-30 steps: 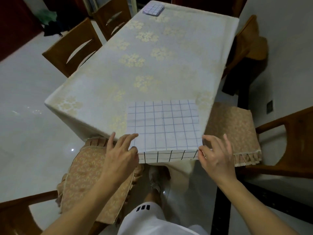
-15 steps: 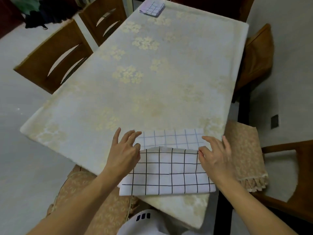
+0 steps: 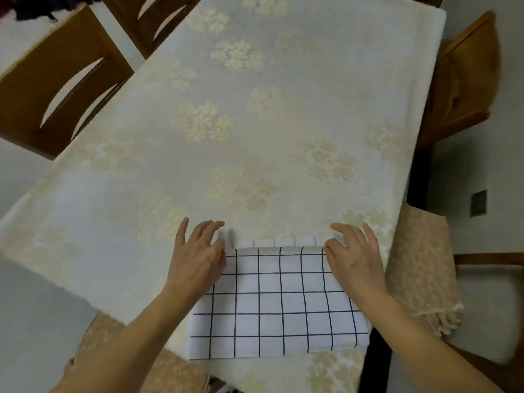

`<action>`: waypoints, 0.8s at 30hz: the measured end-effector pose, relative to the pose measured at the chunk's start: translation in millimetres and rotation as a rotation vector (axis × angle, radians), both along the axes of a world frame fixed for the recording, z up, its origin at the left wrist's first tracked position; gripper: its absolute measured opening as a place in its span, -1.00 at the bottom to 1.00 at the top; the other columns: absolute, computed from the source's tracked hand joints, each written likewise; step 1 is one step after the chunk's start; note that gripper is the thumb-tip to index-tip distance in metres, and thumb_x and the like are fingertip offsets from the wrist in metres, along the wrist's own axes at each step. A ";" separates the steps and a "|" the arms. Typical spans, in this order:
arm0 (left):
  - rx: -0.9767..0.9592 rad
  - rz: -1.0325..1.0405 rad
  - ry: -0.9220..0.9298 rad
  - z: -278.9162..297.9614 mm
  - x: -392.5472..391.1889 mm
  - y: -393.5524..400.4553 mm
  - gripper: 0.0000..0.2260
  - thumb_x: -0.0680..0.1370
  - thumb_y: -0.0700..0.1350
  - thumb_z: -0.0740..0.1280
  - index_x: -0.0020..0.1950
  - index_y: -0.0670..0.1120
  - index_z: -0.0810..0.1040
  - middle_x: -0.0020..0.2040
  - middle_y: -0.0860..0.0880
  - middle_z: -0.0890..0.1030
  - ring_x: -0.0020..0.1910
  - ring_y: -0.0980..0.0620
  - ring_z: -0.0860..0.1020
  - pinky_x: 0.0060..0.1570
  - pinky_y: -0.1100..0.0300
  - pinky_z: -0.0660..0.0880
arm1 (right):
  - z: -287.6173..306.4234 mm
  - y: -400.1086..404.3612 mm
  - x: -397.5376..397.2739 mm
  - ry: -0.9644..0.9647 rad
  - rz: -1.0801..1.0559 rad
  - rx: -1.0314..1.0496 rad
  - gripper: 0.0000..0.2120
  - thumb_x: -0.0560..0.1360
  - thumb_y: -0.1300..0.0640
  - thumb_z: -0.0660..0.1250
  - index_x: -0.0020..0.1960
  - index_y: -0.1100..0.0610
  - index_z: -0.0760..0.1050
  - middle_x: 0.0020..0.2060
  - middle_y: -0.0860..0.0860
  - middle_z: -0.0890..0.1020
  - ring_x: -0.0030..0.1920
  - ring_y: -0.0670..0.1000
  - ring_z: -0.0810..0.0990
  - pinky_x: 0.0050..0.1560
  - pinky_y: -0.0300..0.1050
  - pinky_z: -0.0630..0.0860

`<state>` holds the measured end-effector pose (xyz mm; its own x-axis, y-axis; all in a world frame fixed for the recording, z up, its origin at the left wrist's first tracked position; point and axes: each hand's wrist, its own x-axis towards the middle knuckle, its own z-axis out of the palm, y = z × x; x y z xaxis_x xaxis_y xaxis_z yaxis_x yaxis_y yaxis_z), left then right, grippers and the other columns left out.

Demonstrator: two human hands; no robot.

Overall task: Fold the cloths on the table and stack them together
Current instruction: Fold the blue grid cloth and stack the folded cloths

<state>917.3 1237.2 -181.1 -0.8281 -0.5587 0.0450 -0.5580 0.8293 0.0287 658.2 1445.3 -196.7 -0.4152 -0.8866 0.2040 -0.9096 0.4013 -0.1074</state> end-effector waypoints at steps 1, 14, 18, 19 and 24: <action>0.002 0.012 -0.003 -1.5 -1.2 -1.1 -0.92 0.40 -0.14 0.50 -0.19 -0.13 0.65 0.27 -0.15 0.60 0.27 -0.17 0.54 0.39 -0.36 0.23 | -2.2 -2.1 -2.1 -0.007 0.004 0.000 -0.89 0.43 0.27 0.48 -0.22 0.15 0.58 0.18 0.14 0.60 0.19 0.14 0.55 0.46 0.27 0.23; -0.006 0.085 -0.078 -6.3 -8.7 -8.4 -0.87 0.40 -0.13 0.50 -0.11 -0.14 0.69 0.24 -0.12 0.61 0.22 -0.18 0.55 0.38 -0.37 0.22 | -20.1 -16.3 -13.5 -0.014 0.031 0.012 -0.91 0.44 0.23 0.50 -0.20 0.14 0.62 0.16 0.12 0.62 0.19 0.13 0.57 0.46 0.27 0.24; 0.013 0.113 -0.116 -8.7 -6.9 -8.6 -0.87 0.38 -0.13 0.51 -0.12 -0.14 0.69 0.23 -0.11 0.61 0.22 -0.18 0.54 0.37 -0.38 0.22 | -23.4 -18.7 -15.1 -0.036 0.018 0.010 -0.93 0.46 0.20 0.49 -0.18 0.14 0.63 0.17 0.12 0.62 0.18 0.15 0.58 0.46 0.26 0.23; 0.018 0.122 -0.123 -9.0 -6.5 -8.6 -0.87 0.38 -0.13 0.51 -0.12 -0.14 0.68 0.22 -0.11 0.61 0.22 -0.18 0.54 0.37 -0.38 0.22 | -23.8 -19.5 -14.8 -0.046 0.015 0.013 -0.94 0.47 0.20 0.48 -0.17 0.14 0.63 0.17 0.12 0.62 0.18 0.14 0.58 0.46 0.25 0.23; 0.068 0.209 -0.140 -7.2 -9.2 -2.8 -0.60 0.34 -0.13 0.52 0.15 -0.16 0.59 0.31 -0.16 0.54 0.28 -0.22 0.51 0.37 -0.40 0.22 | -24.3 -16.2 -9.9 -0.079 -0.037 0.011 -0.82 0.51 0.20 0.43 0.11 0.15 0.62 0.23 0.13 0.58 0.22 0.16 0.56 0.46 0.25 0.26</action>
